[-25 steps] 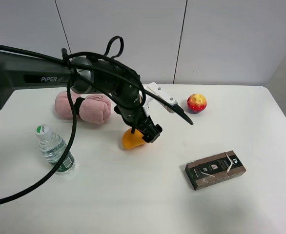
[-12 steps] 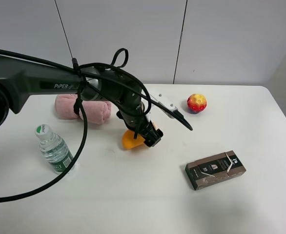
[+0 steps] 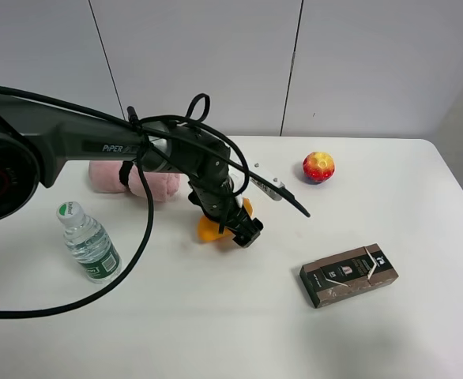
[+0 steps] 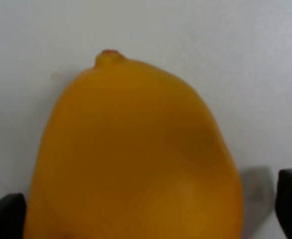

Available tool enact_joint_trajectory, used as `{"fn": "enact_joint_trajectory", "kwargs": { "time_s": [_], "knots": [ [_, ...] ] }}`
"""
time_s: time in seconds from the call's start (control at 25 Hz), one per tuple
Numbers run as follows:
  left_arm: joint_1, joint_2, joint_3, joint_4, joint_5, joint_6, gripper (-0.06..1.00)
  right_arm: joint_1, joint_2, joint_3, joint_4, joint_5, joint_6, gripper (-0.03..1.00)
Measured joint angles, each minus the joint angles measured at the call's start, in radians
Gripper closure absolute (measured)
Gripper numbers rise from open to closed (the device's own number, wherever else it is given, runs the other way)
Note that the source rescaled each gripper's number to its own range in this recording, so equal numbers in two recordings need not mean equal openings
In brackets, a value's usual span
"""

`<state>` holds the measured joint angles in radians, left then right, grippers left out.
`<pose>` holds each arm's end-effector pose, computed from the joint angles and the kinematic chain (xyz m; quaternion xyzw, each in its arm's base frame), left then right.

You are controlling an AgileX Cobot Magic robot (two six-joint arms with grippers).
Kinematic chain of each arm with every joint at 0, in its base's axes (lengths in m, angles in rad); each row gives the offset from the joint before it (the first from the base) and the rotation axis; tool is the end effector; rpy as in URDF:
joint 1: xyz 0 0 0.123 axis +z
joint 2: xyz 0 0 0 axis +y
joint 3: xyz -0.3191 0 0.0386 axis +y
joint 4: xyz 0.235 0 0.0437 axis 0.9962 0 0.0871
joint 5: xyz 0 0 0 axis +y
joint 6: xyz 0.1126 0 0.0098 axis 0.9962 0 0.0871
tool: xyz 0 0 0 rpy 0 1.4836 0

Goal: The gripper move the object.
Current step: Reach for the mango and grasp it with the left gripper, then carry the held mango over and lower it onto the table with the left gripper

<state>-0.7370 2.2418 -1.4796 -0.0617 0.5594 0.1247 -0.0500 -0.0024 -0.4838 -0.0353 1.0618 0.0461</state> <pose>0.3427 -0.3160 0.1116 0.3906 0.9050 -0.0700 0.1534 -0.0322 -0.0019 0.2563 0.0417 0.8559 -0.0186 0.5150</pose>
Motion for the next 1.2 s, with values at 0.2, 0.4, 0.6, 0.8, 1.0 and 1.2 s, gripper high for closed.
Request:
{"fn": "enact_joint_trajectory", "kwargs": {
  "time_s": [0.2,0.4,0.6,0.8,1.0,1.2],
  "knots": [
    [0.0,-0.019,0.0,-0.001,0.025,0.0,0.92,0.0,0.0,0.0,0.0,0.0,0.0,-0.03],
    [0.0,-0.128,0.0,-0.002,0.039,0.0,0.92,0.0,0.0,0.0,0.0,0.0,0.0,-0.03],
    [0.012,-0.319,0.0,0.0,0.066,0.0,0.92,0.0,0.0,0.0,0.0,0.0,0.0,-0.03],
    [0.104,-0.507,0.0,0.006,0.185,-0.117,0.92,0.0,0.0,0.0,0.0,0.0,0.0,-0.03],
    [0.26,-0.629,0.0,0.15,0.409,-0.212,0.92,0.0,0.0,0.0,0.0,0.0,0.0,-0.03],
    [0.44,-0.681,0.0,0.198,0.535,-0.195,0.92,0.0,0.0,0.0,0.0,0.0,0.0,-0.03]
  ]
}}
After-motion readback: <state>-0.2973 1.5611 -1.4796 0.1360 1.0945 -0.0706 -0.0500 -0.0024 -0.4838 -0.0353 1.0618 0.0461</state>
